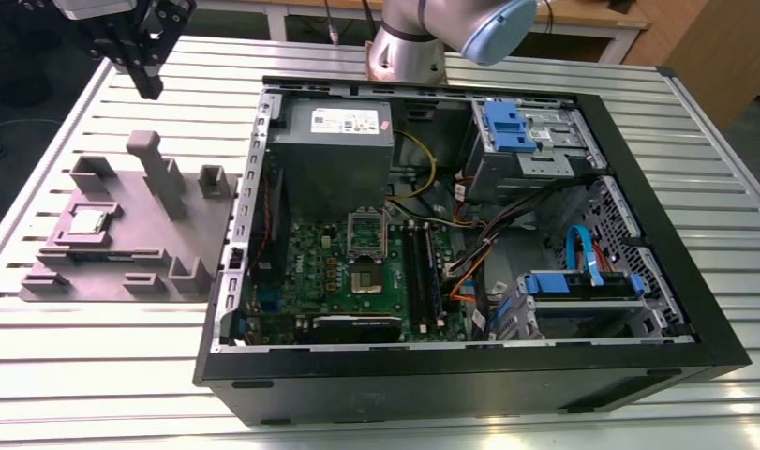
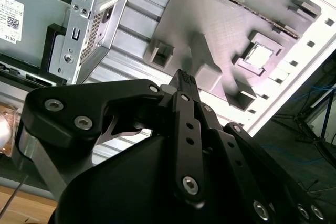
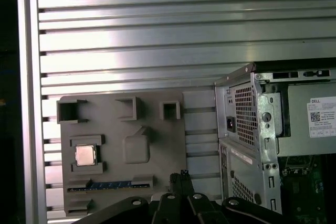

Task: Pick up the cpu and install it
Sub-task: 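Reach for the cpu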

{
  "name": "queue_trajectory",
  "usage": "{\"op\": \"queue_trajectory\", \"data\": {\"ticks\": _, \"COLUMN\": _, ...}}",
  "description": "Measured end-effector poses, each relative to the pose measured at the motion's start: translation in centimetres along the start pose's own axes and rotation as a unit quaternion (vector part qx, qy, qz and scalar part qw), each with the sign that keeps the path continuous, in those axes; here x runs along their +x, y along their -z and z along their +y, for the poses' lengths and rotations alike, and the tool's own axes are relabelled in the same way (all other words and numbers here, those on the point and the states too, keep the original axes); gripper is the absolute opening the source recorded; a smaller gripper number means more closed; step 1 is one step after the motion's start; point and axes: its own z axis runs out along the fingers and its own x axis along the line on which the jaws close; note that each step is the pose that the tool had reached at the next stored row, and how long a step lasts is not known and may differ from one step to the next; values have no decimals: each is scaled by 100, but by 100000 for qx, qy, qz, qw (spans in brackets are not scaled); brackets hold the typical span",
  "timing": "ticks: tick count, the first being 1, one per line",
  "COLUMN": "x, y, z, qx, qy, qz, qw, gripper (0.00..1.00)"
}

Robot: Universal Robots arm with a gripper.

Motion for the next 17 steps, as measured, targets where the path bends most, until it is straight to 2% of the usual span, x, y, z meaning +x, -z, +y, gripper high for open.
{"op": "queue_trajectory", "data": {"ticks": 17, "x": 35, "y": 0, "z": -3, "qx": -1, "qy": 1, "qz": -2, "qw": 100000, "gripper": 11}}
